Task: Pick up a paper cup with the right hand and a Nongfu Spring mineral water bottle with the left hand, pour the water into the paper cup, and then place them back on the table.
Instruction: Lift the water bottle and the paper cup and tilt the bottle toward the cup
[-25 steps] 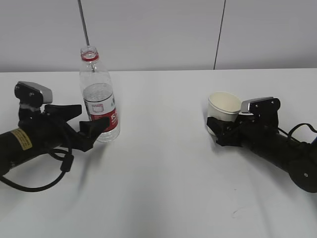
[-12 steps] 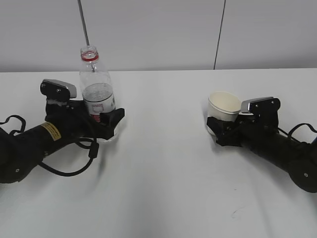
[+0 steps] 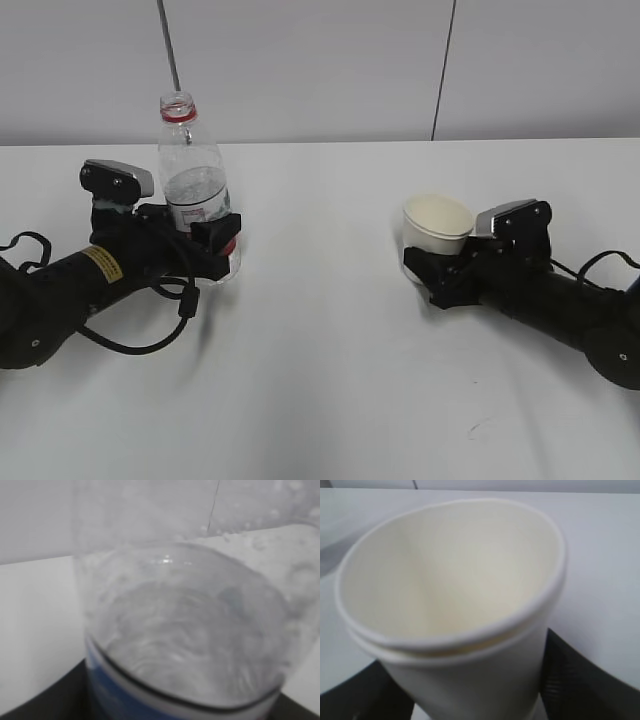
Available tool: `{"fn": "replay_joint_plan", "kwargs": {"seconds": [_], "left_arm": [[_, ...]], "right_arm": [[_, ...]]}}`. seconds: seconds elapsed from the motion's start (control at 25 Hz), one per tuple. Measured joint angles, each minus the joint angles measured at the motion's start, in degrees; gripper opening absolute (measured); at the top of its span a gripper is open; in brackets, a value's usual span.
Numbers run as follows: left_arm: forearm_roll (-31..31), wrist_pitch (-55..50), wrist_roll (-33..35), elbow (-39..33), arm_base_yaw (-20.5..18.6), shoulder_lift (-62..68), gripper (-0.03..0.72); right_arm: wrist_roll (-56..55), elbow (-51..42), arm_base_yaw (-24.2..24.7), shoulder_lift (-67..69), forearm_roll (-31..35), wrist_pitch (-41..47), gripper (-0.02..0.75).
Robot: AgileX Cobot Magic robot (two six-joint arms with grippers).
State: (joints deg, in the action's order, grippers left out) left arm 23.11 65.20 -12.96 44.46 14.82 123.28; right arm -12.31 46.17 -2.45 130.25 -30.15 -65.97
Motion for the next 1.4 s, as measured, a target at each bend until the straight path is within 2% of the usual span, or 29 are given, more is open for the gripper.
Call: {"fn": "replay_joint_plan", "kwargs": {"seconds": [0.2, 0.36, 0.72, 1.12, 1.4], "left_arm": [[0.05, 0.0, 0.59, 0.0, 0.0, 0.0, 0.398], [0.05, -0.95, 4.27, 0.0, 0.0, -0.68, 0.397], [-0.92, -2.71, 11.16, 0.0, 0.0, -3.55, 0.397], [-4.35, -8.35, 25.42, 0.0, 0.0, -7.76, 0.397], [-7.4, -9.93, 38.19, -0.05, 0.0, -8.96, 0.397]], "right_arm": [[0.0, 0.0, 0.0, -0.38, -7.38, -0.01, 0.498], [-1.39, 1.04, -0.6, -1.5, -11.96, 0.09, 0.498], [-7.0, 6.56, -7.31, -1.63, -19.82, 0.22, 0.498], [-9.54, 7.1, -8.04, -1.63, -22.96, 0.22, 0.498], [-9.67, 7.1, -8.07, -1.63, -23.93, 0.44, 0.498]]}}
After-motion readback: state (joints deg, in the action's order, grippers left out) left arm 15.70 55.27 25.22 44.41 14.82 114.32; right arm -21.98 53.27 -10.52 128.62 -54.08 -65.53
